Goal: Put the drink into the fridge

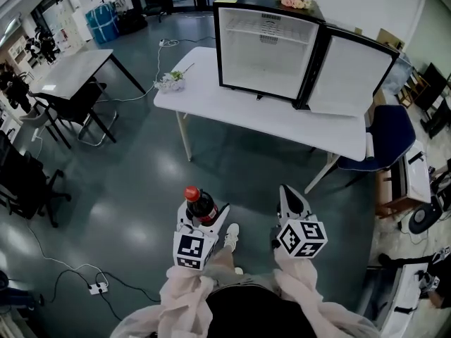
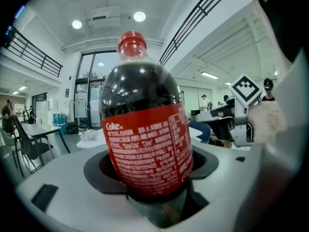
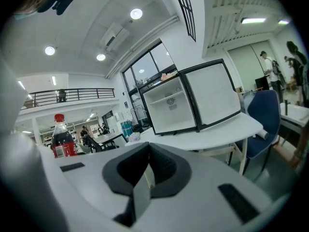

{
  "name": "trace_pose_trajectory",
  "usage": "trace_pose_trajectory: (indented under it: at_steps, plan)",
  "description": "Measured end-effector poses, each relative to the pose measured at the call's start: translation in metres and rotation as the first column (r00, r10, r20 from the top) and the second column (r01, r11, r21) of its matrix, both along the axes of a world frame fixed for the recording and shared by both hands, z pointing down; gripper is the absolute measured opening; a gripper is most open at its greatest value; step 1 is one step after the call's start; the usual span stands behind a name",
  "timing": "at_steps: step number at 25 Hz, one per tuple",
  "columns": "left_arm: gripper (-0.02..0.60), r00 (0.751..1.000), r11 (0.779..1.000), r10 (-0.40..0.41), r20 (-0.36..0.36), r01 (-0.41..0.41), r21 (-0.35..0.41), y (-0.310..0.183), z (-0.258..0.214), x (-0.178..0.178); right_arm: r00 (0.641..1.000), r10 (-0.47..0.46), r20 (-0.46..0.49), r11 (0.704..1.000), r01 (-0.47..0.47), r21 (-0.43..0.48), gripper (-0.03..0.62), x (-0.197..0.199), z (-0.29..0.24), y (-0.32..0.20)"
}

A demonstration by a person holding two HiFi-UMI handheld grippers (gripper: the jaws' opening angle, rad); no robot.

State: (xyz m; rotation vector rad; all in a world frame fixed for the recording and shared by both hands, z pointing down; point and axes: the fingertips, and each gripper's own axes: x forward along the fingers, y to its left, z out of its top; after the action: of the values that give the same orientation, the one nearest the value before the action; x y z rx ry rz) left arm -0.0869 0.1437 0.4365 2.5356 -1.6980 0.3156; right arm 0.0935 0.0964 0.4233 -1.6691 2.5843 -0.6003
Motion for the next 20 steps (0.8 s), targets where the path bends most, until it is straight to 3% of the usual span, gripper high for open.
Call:
trace_pose_trajectory:
  at_steps: [20]
  plan:
    - [0.337,0.998,0.997,0.070,-0.011,-0.069,0.020,-0.143,-0.018,-0.031,0.998,0.055,-0.025,0.998,-0.054,0.039,0.011,-0.030,-0.024,-0.131]
